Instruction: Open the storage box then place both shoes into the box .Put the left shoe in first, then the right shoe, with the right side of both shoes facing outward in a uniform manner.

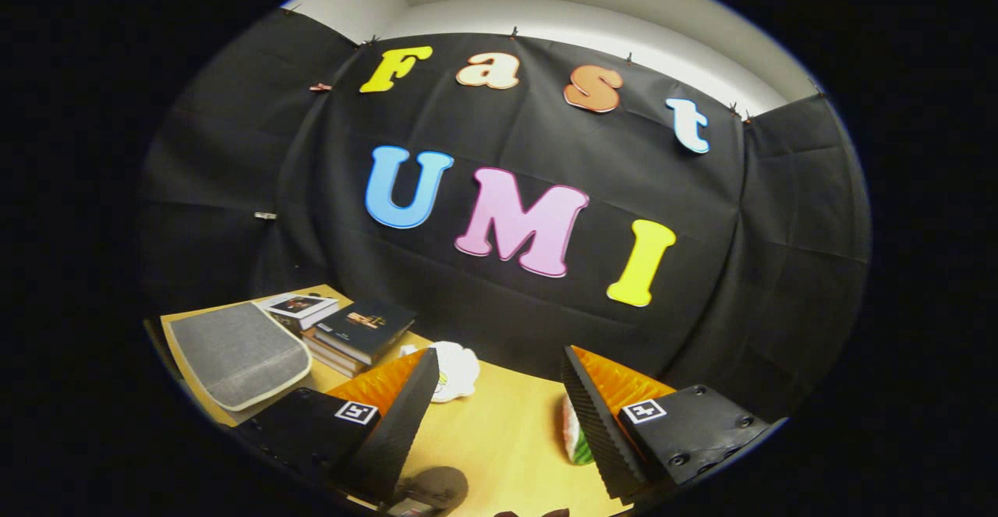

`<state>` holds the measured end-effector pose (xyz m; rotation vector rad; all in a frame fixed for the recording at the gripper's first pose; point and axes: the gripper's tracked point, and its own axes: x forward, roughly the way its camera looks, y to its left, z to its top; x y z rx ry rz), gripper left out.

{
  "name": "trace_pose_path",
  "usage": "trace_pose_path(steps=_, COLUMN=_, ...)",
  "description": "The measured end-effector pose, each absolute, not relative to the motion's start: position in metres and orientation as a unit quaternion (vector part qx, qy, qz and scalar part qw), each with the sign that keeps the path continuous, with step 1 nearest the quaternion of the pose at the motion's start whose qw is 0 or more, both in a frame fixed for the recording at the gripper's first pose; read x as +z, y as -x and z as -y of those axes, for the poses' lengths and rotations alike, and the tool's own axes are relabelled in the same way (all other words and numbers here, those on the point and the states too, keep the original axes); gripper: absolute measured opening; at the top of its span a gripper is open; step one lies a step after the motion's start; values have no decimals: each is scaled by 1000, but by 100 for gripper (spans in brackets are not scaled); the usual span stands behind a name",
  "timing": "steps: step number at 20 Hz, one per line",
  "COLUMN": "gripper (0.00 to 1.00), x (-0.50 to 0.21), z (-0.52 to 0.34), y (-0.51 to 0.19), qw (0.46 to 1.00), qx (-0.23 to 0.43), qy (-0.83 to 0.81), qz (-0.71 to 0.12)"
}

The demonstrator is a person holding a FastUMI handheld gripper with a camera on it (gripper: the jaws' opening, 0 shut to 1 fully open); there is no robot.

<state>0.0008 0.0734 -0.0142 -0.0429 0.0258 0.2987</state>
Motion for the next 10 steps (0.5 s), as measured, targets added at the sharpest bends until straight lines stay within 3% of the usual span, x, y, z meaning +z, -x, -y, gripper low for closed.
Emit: trace_pose_path(steps=10, gripper=97, x=-39, z=-208, y=41, qw=902, qx=408, qy=-114, qz=-86)
